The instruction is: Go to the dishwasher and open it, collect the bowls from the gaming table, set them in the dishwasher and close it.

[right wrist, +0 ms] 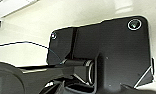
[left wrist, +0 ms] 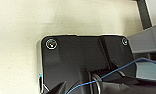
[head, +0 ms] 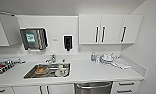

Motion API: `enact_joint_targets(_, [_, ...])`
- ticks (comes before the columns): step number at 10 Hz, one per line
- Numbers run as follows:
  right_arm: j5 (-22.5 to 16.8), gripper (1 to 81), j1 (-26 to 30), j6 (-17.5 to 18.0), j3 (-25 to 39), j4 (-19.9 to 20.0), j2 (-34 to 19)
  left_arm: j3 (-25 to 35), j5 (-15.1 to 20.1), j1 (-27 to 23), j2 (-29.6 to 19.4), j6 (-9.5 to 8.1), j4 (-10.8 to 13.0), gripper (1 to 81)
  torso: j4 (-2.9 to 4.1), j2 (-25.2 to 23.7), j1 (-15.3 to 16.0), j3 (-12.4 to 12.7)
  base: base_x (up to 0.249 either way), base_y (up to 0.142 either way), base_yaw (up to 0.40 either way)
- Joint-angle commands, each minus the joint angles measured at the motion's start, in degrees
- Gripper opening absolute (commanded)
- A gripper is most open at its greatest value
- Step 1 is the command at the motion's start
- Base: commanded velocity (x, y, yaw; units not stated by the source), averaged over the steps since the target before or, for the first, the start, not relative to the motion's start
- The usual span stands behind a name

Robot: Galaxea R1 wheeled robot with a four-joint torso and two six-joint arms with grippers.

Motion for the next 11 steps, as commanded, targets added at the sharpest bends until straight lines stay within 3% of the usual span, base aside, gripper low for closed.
enact_joint_targets(1, [-2.99,81.1,3.18,0.15,13.27,0.31,-10.54,10.69,-0.62,-2.38,-11.2,-0.22,0.55,81.1,0.0,0.0,0.0,0.0,0.0,0.0,0.0])
enact_joint_targets(2, [-2.99,81.1,3.53,0.24,16.39,0.31,-12.89,14.0,-2.35,-2.38,-14.42,-0.31,0.55,81.1,0.0,0.0,0.0,0.0,0.0,0.0,0.0])
enact_joint_targets(3, [-3.08,81.1,4.06,0.33,20.8,0.4,-16.23,17.97,-3.87,-2.38,-18.12,-0.31,0.64,81.1,0.0,-5.73,3.69,0.0,0.0,0.0,0.0])
enact_joint_targets(4, [-2.99,81.1,4.67,0.24,25.49,0.23,-19.59,22.27,-4.74,-2.47,-21.72,-0.31,0.64,81.1,0.0,-5.8,3.72,0.0,0.0,0.0,0.0])
enact_joint_targets(6, [-2.99,81.1,6.51,0.24,32.78,0.23,-25.57,28.1,-6.77,-2.64,-27.11,-0.31,0.64,81.1,0.0,-7.57,4.81,-5.58,0.0,0.0,0.0])
enact_joint_targets(9, [-2.99,81.1,10.03,0.24,41.72,0.31,-33.2,37.57,-12.03,-2.91,-37.63,-0.75,0.64,81.1,0.0,-12.55,7.93,-9.74,0.0,0.0,0.0])
enact_joint_targets(11, [-2.99,81.1,12.94,0.33,46.4,0.4,-37.17,43.47,-13.1,-4.48,-43.27,-0.75,0.64,81.1,0.0,-16.66,10.53,-12.21,0.0,0.0,0.0])
